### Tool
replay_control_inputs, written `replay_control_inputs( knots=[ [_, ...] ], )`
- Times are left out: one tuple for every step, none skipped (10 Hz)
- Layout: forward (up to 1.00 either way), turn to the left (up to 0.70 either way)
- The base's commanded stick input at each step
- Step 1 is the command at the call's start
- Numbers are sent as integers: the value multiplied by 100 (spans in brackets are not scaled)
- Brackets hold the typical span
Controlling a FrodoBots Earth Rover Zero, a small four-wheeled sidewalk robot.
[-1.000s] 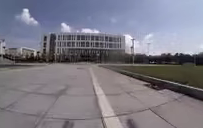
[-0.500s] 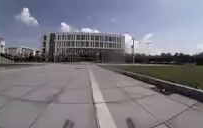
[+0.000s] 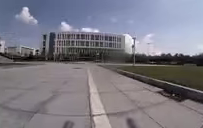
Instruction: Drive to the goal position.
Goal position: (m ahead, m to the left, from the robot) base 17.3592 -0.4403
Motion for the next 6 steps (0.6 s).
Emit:
replay_control_inputs(
  knots=[
    [70,35],
    [70,33],
    [70,2],
    [70,1],
    [70,0],
    [70,0]
  ],
)
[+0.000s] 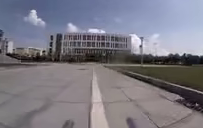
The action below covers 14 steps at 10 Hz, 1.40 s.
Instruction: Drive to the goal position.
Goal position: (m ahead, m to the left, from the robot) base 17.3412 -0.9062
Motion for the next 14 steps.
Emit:
replay_control_inputs(
  knots=[
    [70,0],
    [70,2],
    [70,0],
    [70,0],
    [70,3],
    [70,26],
    [70,35],
    [70,16],
    [70,2],
    [70,0],
    [70,0],
    [70,0],
    [70,0],
    [70,0]
  ],
)
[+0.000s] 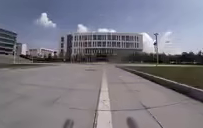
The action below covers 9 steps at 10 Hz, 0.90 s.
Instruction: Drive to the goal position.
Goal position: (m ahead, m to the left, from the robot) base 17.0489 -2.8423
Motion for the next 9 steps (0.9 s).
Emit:
replay_control_inputs(
  knots=[
    [70,0],
    [70,0],
    [70,0],
    [70,0],
    [70,0],
    [70,0],
    [70,0],
    [70,0],
    [70,0]
  ],
)
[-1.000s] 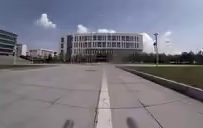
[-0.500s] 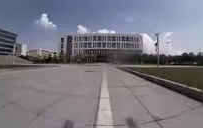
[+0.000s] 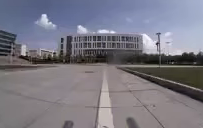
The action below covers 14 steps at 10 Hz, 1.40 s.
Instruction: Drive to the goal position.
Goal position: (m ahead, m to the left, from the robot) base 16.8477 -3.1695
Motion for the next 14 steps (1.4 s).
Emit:
replay_control_inputs(
  knots=[
    [70,0],
    [70,0],
    [70,0],
    [70,-3],
    [70,-34],
    [70,-34],
    [70,-25],
    [70,-16],
    [70,0],
    [70,0],
    [70,0],
    [70,0],
    [70,0],
    [70,0]
  ],
)
